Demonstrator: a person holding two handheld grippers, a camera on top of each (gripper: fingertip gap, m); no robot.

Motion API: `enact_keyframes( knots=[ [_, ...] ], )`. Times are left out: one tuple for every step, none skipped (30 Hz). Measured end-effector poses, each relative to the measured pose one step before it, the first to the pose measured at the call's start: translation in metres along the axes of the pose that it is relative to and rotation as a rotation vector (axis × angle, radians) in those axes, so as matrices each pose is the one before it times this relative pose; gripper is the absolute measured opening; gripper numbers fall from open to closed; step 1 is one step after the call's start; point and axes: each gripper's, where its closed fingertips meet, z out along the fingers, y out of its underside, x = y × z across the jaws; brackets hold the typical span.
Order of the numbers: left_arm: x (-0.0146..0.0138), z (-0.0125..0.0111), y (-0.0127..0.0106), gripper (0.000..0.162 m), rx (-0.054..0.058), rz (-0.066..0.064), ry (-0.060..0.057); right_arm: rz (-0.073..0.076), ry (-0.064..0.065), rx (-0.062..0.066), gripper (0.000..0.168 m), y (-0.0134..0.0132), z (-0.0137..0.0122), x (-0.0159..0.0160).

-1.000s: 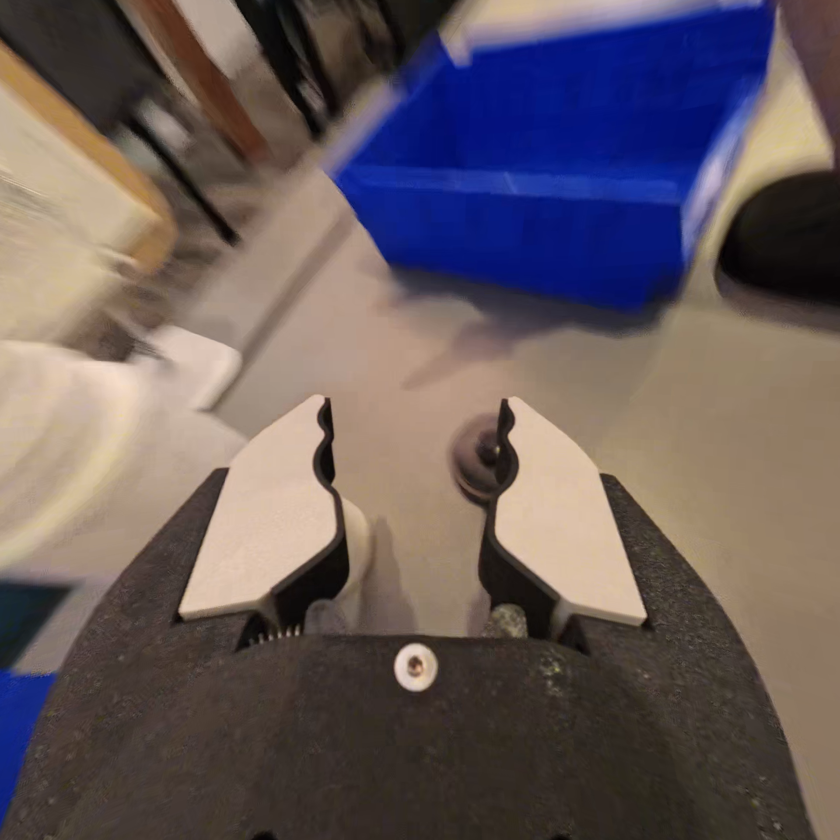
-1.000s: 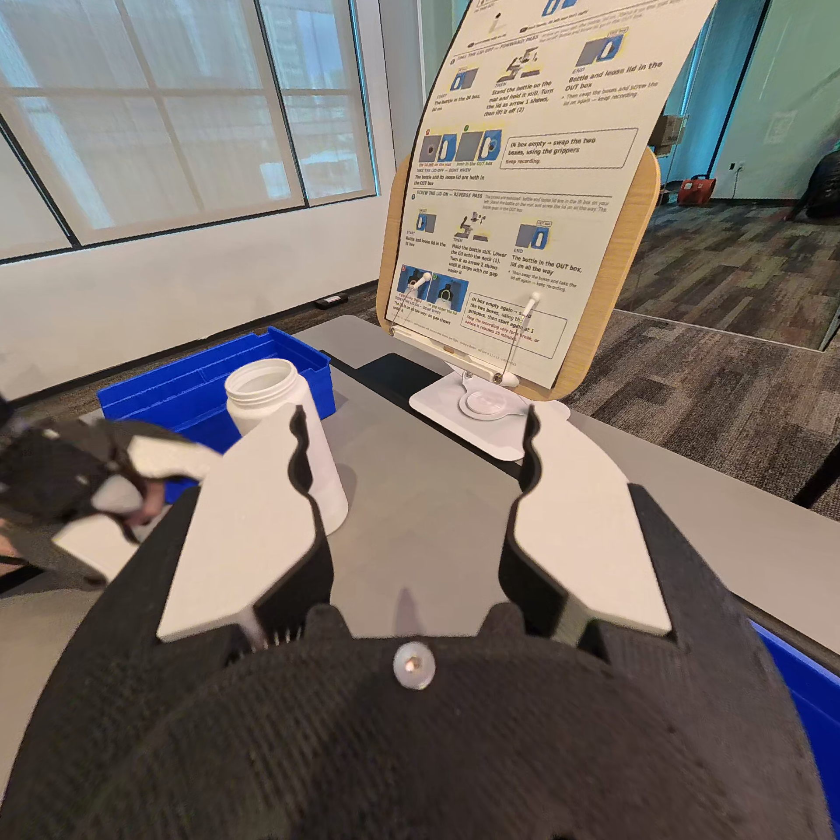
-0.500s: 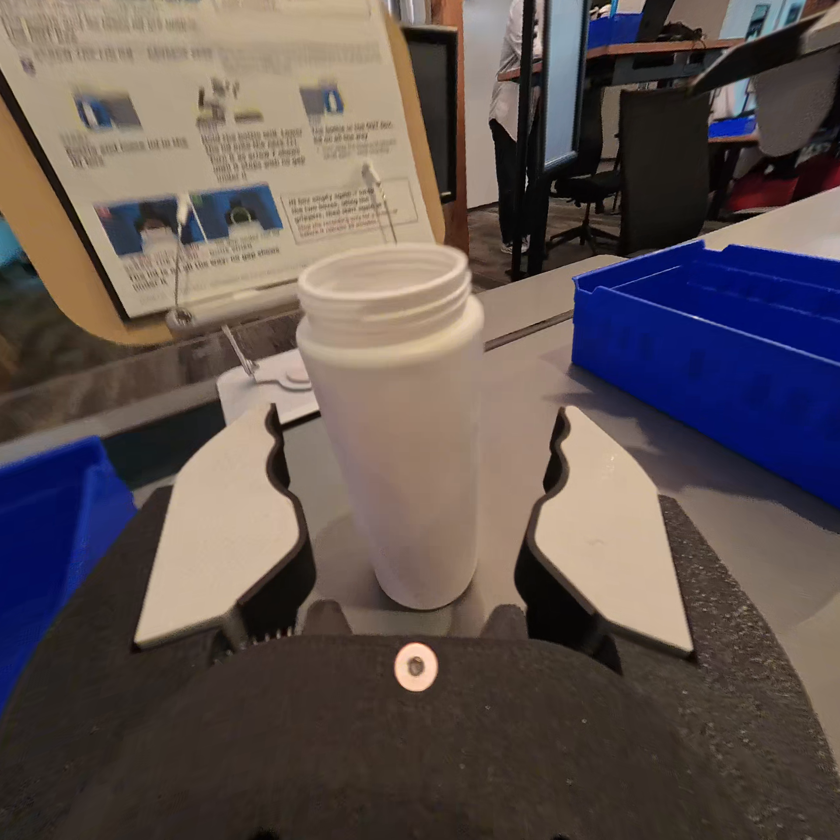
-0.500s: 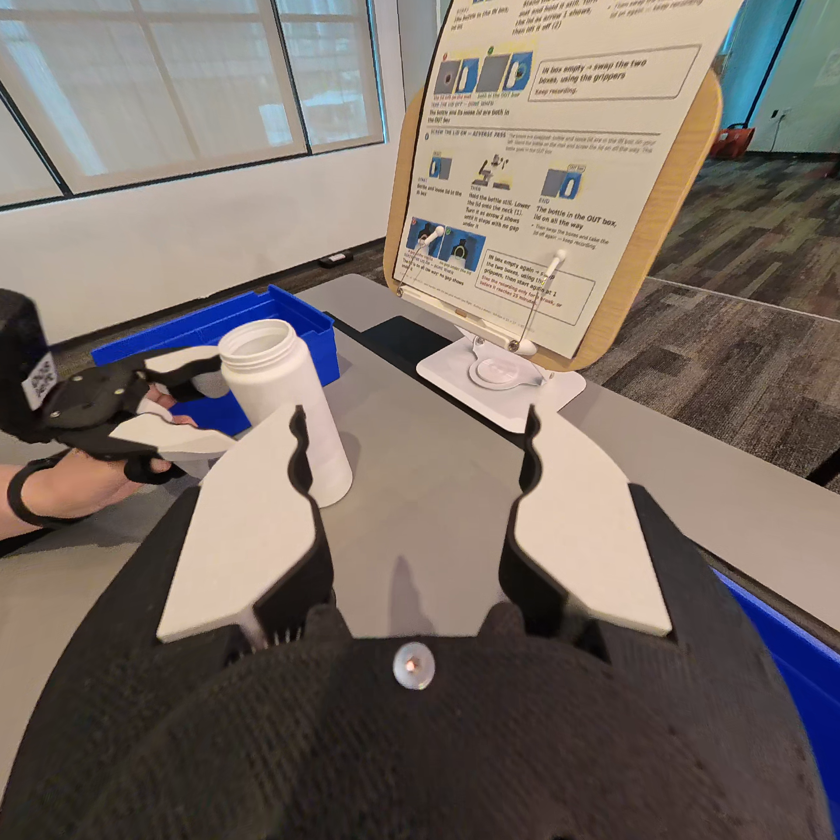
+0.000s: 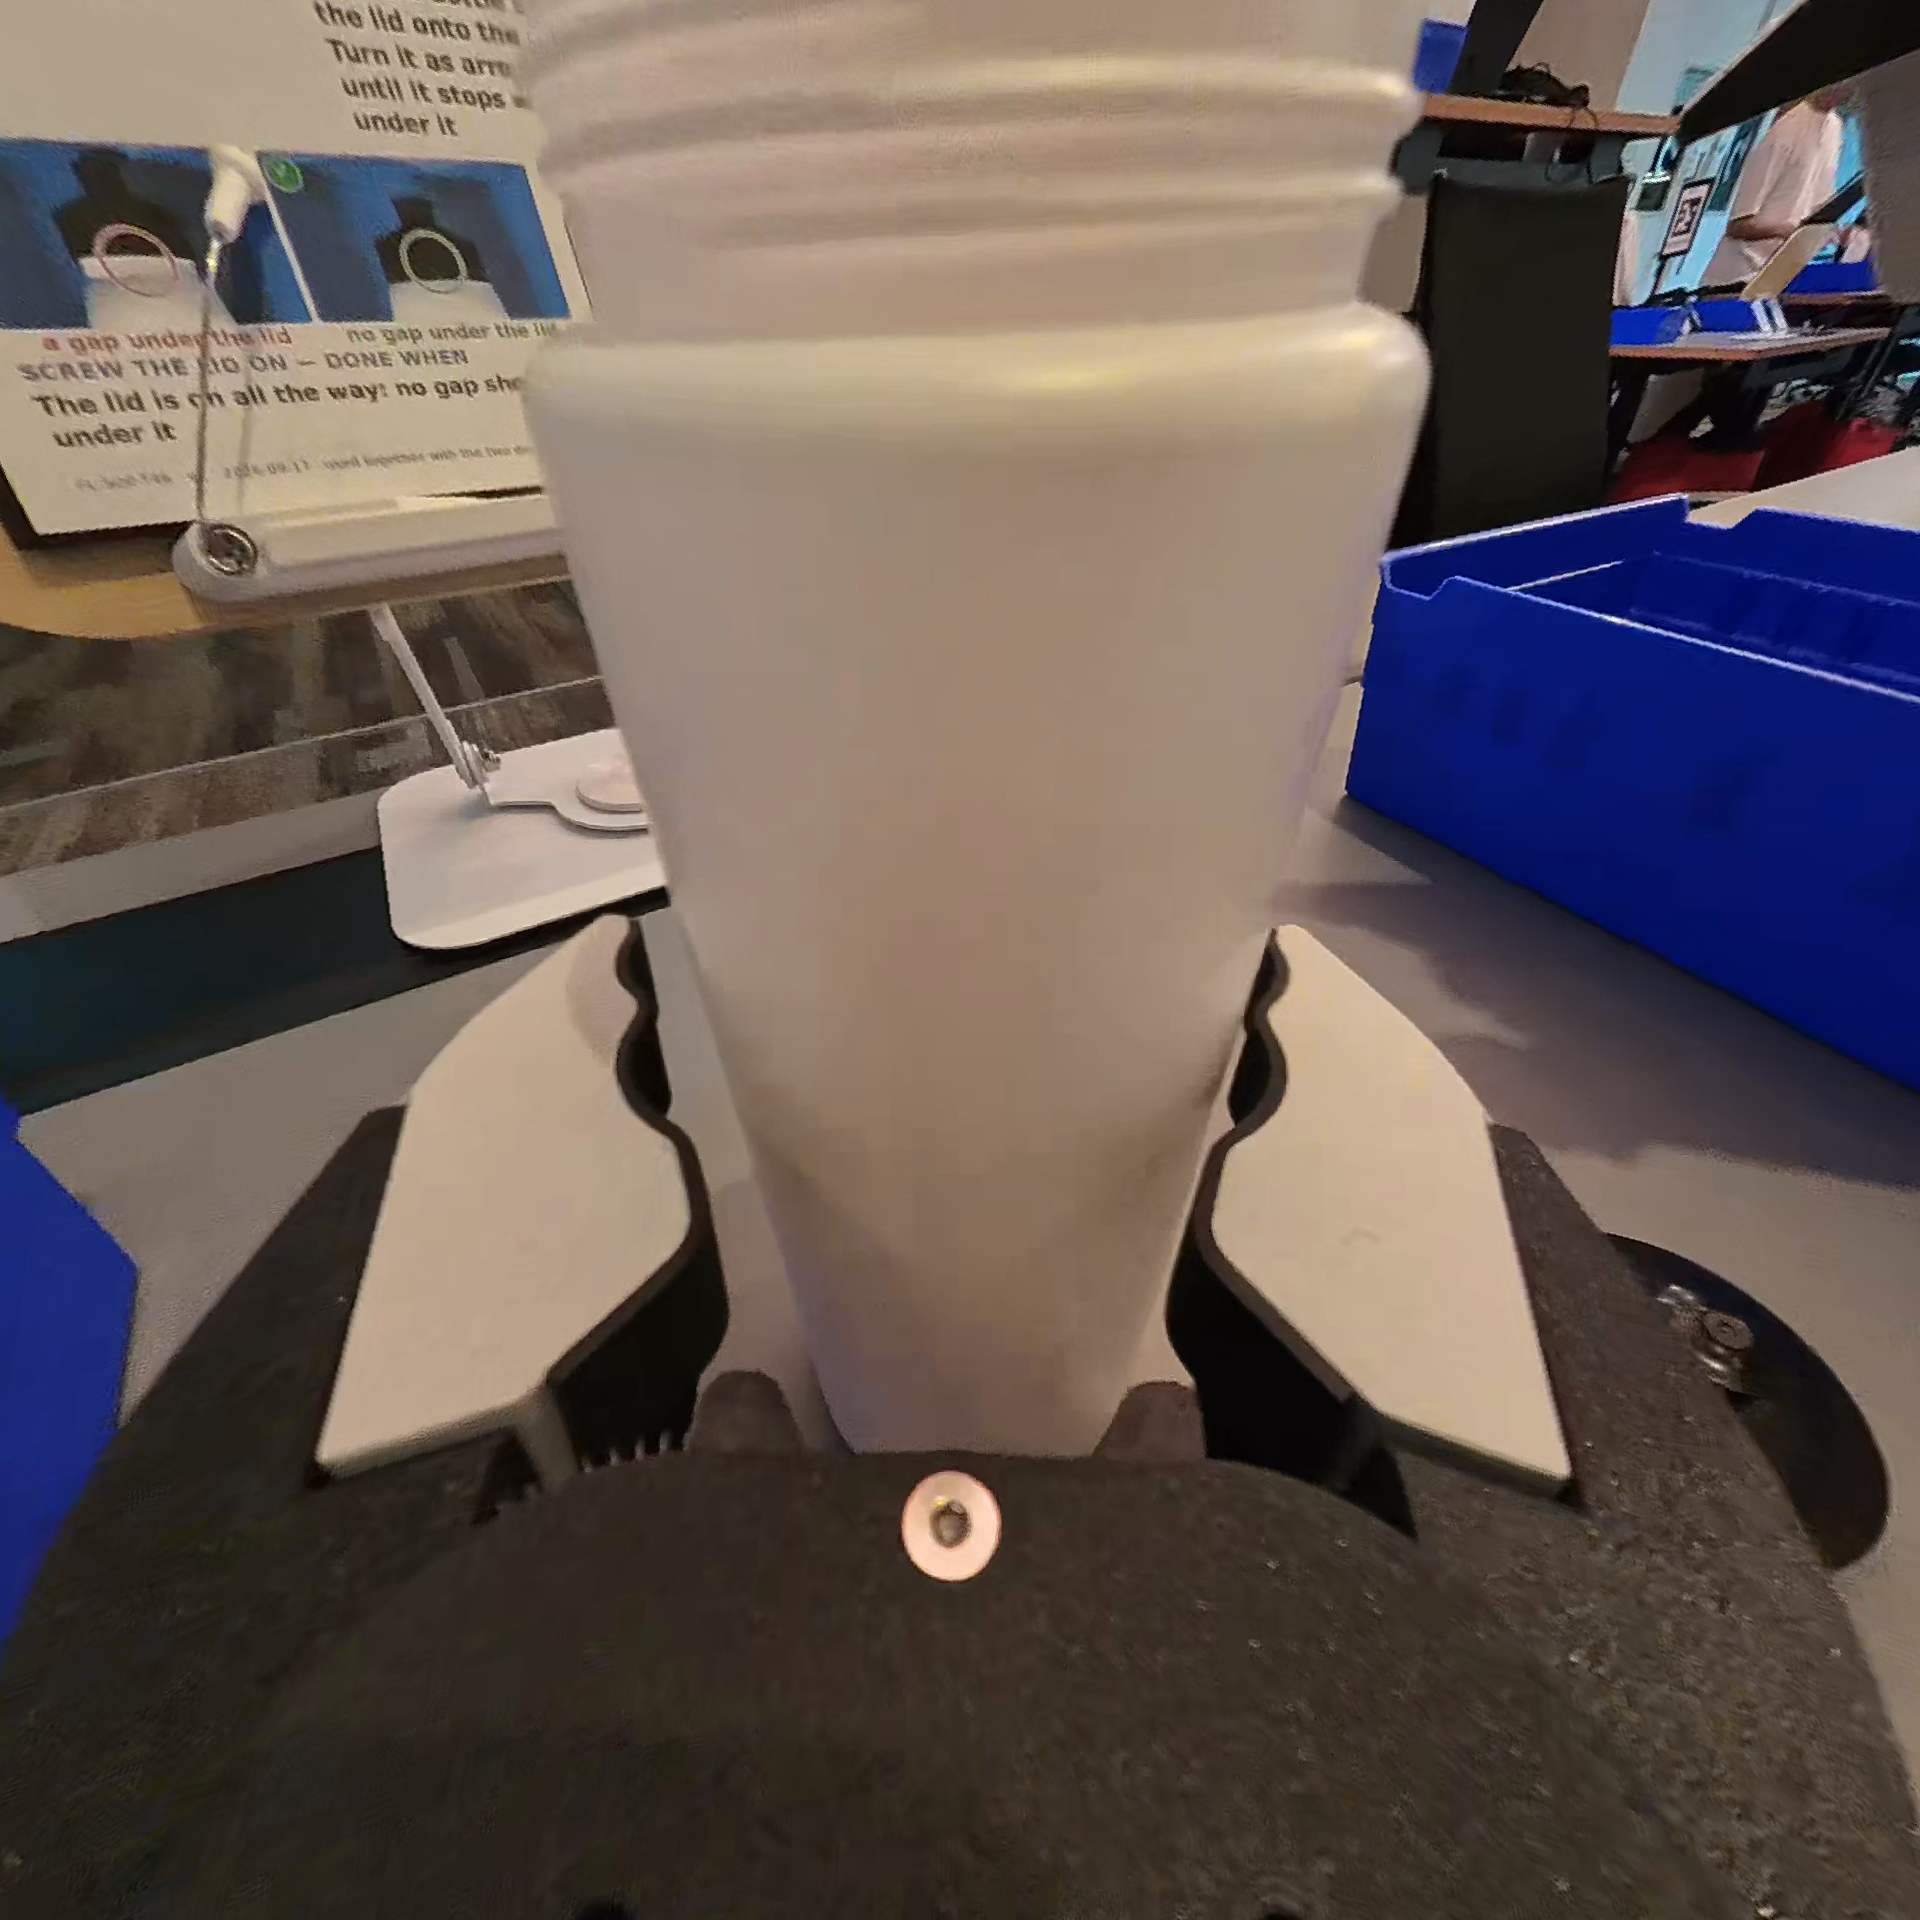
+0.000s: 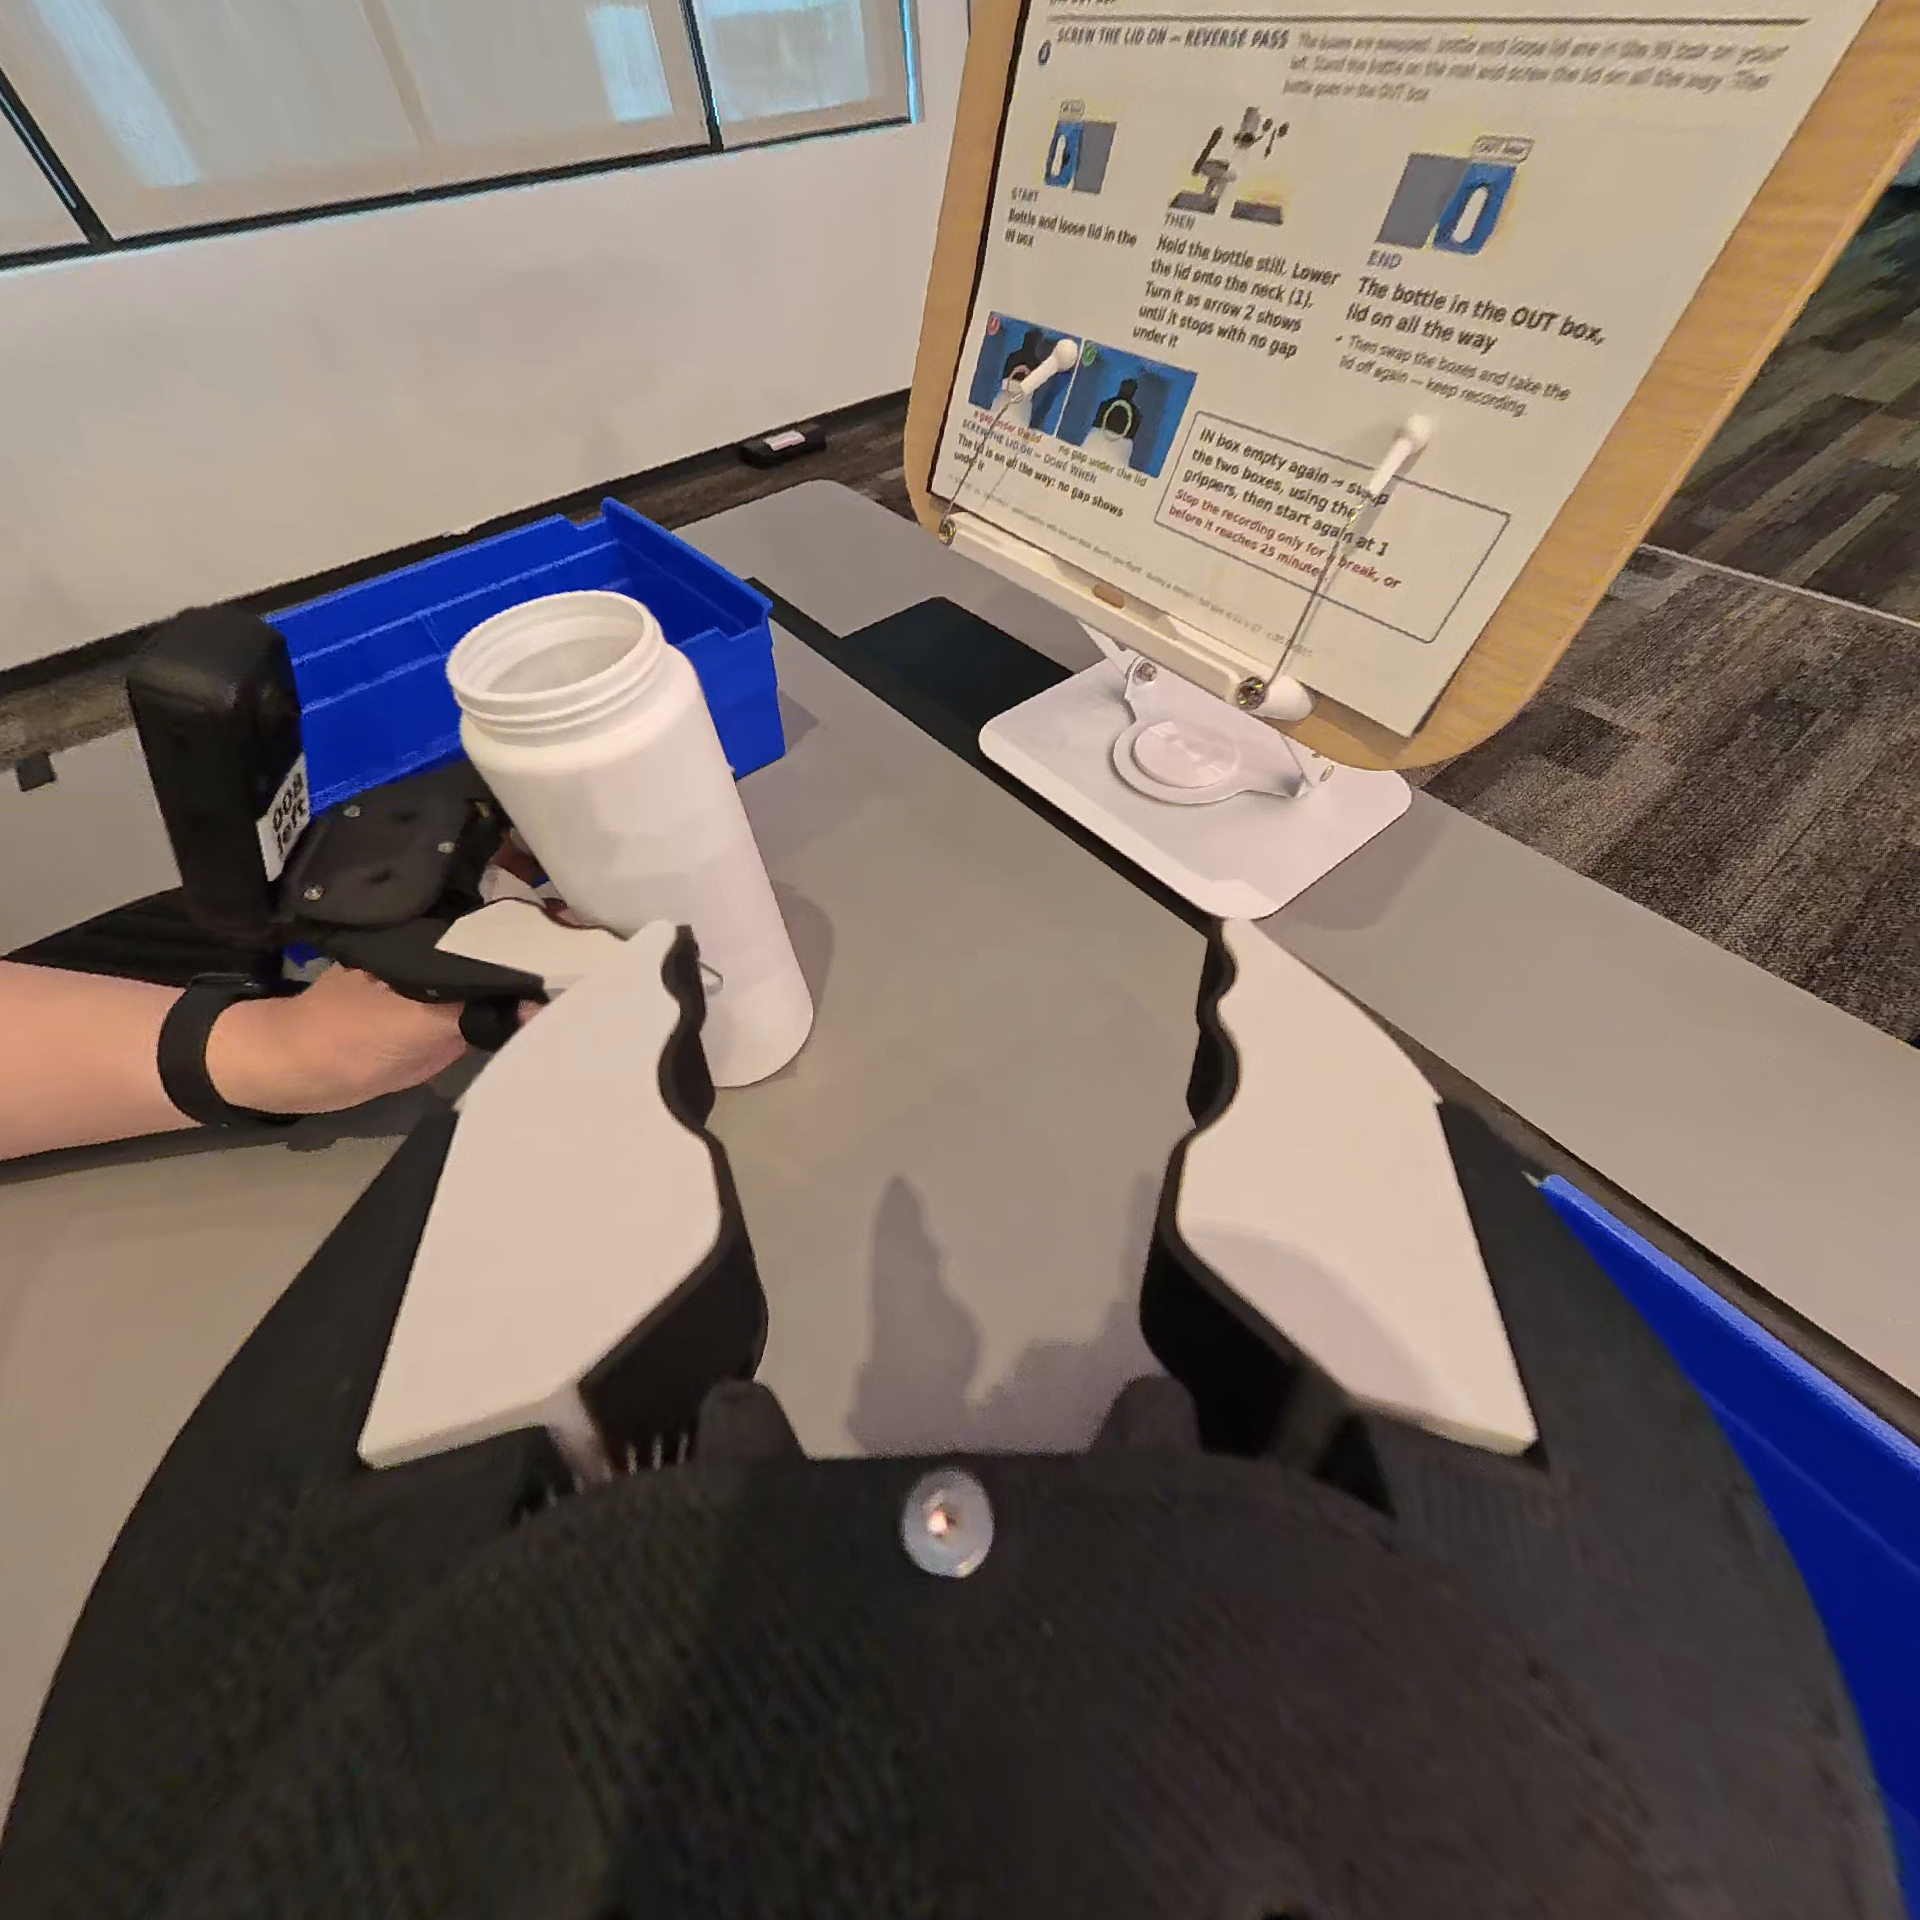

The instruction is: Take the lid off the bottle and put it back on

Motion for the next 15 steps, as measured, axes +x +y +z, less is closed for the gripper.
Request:
enact_keyframes(
  knots=[
    [-0.00065,0.00022,-0.00107,0.105,0.0110,0.0064,0.0002,-0.0041,-0.0005,-0.0082,0.093,0.00146,0.00169,-0.00062],
    [0.00221,-0.00019,-0.00124,0.100,0.0109,0.0075,0.0168,-0.0029,-0.0010,-0.0076,0.093,0.00138,0.00166,-0.00071],
    [0.00091,-0.00010,-0.00033,0.097,0.0026,0.0055,0.0061,-0.0018,-0.0014,-0.0071,0.093,0.00144,0.00155,-0.00058],
    [-0.00003,0.00006,-0.00030,0.097,0.0031,0.0004,-0.0009,-0.0009,-0.0017,-0.0069,0.093,0.00139,0.00156,-0.00055],
    [0.00103,0.00038,-0.00032,0.096,0.0056,-0.0004,0.0082,-0.0002,-0.0021,-0.0074,0.093,0.00156,0.00148,-0.00057],
    [0.00050,0.00024,-0.00014,0.096,0.0019,-0.0021,0.0058,-0.0005,-0.0020,-0.0073,0.093,0.00163,0.00152,-0.00054],
    [0.00034,-0.00006,-0.00034,0.096,0.0038,-0.0072,0.0043,-0.0007,-0.0022,-0.0072,0.093,0.00160,0.00155,-0.00068],
    [0.00033,-0.00030,-0.00044,0.095,0.0064,-0.0126,0.0036,-0.0008,-0.0034,-0.0079,0.093,0.00174,0.00162,-0.00087],
    [0.00038,-0.00054,-0.00017,0.095,0.0001,-0.0080,0.0023,-0.0016,-0.0045,-0.0080,0.093,0.00171,0.00172,-0.00115],
    [0.00072,-0.00041,-0.00031,0.095,-0.0021,-0.0065,0.0047,-0.0022,-0.0058,-0.0077,0.093,0.00169,0.00197,-0.00152],
    [0.00115,-0.00027,-0.00072,0.095,-0.0013,-0.0053,0.0073,-0.0018,-0.0081,-0.0070,0.093,0.00166,0.00241,-0.00205],
    [0.00081,-0.00074,-0.00109,0.095,0.0035,-0.0069,0.0051,-0.0005,-0.0120,-0.0049,0.093,0.00143,0.00268,-0.00268],
    [0.00121,-0.00090,-0.00126,0.095,0.0065,-0.0055,0.0079,0.0020,-0.0169,-0.0024,0.092,0.00107,0.00317,-0.00340],
    [0.00075,-0.00079,-0.00088,0.095,0.0034,-0.0029,0.0046,0.0041,-0.0196,0.0027,0.092,0.00035,0.00341,-0.00401],
    [0.00081,-0.00065,-0.00054,0.094,0.0030,0.0004,0.0038,0.0062,-0.0248,0.0105,0.092,-0.00072,0.00391,-0.00501]
  ],
)
